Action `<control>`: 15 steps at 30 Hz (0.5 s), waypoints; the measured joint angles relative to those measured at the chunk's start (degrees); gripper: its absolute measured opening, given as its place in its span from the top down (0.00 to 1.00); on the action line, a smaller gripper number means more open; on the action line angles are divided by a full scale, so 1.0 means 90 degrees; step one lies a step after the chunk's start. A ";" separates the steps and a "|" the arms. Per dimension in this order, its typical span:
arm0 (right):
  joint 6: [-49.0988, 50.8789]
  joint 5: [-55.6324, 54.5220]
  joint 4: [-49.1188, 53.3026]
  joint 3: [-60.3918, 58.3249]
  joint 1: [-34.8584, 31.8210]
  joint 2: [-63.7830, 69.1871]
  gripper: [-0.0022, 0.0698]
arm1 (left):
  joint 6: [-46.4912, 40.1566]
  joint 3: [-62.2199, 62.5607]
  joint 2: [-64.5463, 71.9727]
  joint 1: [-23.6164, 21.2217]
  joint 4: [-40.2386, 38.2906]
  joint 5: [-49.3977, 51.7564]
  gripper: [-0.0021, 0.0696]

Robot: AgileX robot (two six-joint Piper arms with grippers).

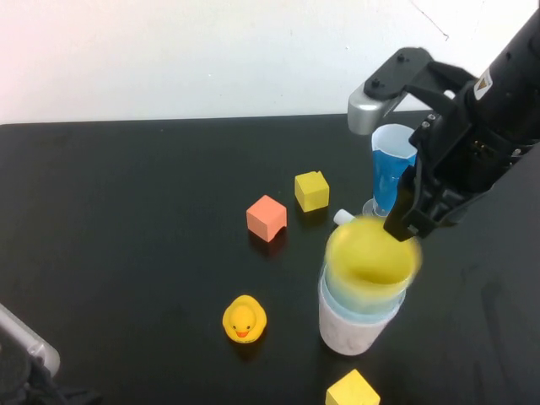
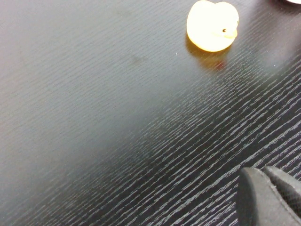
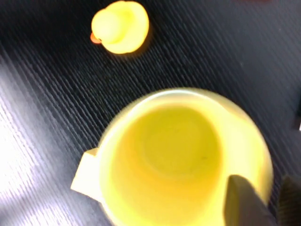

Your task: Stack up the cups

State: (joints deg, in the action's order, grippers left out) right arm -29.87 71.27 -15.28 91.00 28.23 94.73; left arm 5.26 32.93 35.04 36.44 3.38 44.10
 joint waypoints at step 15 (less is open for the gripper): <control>-0.0058 -0.0223 0.0343 -0.0296 0.0000 -0.0988 0.71 | 0.1120 -0.0232 -0.0611 0.0000 0.0059 -0.0197 0.97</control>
State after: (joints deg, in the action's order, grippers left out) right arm -30.40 69.26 -12.19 88.34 28.23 85.83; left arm 15.34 30.84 29.54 36.44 3.91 42.33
